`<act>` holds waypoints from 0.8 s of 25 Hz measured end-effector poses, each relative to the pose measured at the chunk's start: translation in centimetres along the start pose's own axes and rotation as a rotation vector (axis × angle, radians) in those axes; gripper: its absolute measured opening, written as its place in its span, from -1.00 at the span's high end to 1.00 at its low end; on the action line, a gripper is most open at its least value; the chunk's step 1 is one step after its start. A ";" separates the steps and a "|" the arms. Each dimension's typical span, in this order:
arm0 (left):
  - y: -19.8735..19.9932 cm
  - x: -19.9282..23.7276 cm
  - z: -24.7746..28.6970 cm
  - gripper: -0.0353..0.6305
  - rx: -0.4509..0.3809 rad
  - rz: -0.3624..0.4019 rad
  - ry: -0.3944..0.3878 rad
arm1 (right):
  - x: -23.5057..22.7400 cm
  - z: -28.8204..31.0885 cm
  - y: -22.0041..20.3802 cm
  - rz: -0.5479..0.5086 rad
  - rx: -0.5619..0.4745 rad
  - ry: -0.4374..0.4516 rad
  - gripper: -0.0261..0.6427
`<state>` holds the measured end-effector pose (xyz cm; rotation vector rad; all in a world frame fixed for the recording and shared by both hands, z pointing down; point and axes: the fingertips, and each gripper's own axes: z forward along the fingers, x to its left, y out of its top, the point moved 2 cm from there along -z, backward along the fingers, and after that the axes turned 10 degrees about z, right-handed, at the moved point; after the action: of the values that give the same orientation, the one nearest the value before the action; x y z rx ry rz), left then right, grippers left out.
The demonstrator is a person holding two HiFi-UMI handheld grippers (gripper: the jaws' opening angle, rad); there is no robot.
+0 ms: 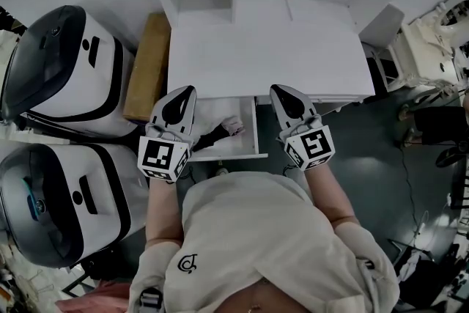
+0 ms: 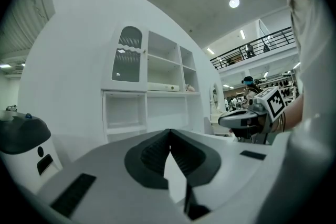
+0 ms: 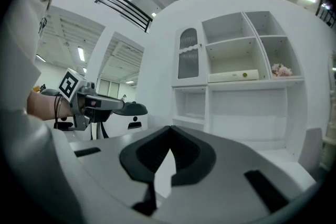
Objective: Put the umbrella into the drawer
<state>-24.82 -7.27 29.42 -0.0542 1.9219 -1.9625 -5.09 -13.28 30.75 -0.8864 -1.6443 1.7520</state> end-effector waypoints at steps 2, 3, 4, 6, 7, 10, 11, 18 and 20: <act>0.1 -0.1 0.1 0.86 -0.002 0.001 -0.002 | 0.1 0.0 0.0 -0.009 0.005 0.008 0.91; 0.2 -0.1 0.1 0.86 -0.001 0.003 -0.004 | 0.2 0.1 0.0 -0.013 0.009 0.013 0.91; 0.2 -0.1 0.2 0.86 -0.001 0.003 -0.005 | 0.3 0.1 0.0 -0.011 0.012 0.017 0.91; 0.3 -0.1 0.3 0.86 -0.001 0.003 -0.006 | 0.3 0.1 0.1 0.005 0.009 0.022 0.91; 0.3 -0.1 0.3 0.86 -0.001 0.002 -0.007 | 0.3 0.1 0.2 0.009 0.006 0.021 0.91; 0.3 -0.2 0.4 0.86 0.001 0.004 -0.008 | 0.4 0.1 0.2 -0.001 0.006 0.014 0.91; 0.3 -0.2 0.4 0.86 0.002 0.005 -0.009 | 0.4 0.2 0.0 -0.003 0.009 0.012 0.91; -0.2 -0.1 0.4 0.86 0.010 -0.003 -0.011 | 0.6 0.3 -0.3 -0.012 0.019 -0.002 0.91; -0.2 0.0 0.3 0.86 0.009 -0.005 -0.011 | 0.8 0.5 -0.2 -0.017 0.019 0.001 0.91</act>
<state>-24.78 -7.53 29.65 -0.0674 1.9071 -1.9698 -5.97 -12.90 30.91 -0.8619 -1.6277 1.7525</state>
